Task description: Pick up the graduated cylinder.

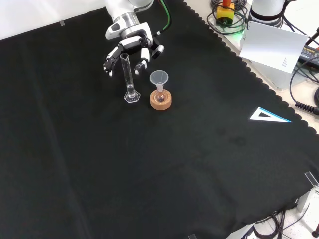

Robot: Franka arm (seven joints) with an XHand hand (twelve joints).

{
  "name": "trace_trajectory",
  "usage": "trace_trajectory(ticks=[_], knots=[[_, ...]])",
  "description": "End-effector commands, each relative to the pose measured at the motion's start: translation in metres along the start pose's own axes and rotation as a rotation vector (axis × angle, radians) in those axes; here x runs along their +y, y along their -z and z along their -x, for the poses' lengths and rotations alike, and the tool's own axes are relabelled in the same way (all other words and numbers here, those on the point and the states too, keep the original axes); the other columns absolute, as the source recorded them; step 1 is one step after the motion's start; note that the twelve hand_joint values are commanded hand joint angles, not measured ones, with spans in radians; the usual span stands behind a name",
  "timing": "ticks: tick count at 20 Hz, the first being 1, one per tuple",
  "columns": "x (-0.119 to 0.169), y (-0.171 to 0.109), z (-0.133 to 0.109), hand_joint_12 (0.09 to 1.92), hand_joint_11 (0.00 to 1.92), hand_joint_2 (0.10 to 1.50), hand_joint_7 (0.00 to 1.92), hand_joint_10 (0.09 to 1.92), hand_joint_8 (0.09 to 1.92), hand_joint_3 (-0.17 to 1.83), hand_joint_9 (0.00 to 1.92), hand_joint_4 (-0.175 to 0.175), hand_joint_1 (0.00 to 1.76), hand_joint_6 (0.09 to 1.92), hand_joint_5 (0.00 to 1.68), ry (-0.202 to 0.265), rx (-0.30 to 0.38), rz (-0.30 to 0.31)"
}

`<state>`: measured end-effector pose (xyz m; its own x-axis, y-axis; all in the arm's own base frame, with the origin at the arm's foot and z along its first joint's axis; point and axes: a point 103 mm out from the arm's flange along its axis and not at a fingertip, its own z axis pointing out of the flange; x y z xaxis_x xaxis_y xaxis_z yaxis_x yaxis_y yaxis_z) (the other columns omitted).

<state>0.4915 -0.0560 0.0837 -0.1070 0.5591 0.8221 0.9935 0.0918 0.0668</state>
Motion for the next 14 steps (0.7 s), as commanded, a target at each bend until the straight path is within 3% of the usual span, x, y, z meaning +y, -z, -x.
trace_trajectory(ticks=[1, 14], knots=[[-0.0015, -0.0042, -0.0020, 1.29, 0.41, 0.55, 0.42, 0.54, 0.62, 0.76, 0.63, -0.045, 1.10, 0.09, 0.56, 0.030, 0.083, 0.012], [0.0049, -0.0134, -0.0066, 1.21, 0.51, 0.56, 0.52, 0.47, 0.59, 0.76, 0.76, -0.039, 1.12, 0.15, 0.66, 0.079, 0.107, -0.041]])
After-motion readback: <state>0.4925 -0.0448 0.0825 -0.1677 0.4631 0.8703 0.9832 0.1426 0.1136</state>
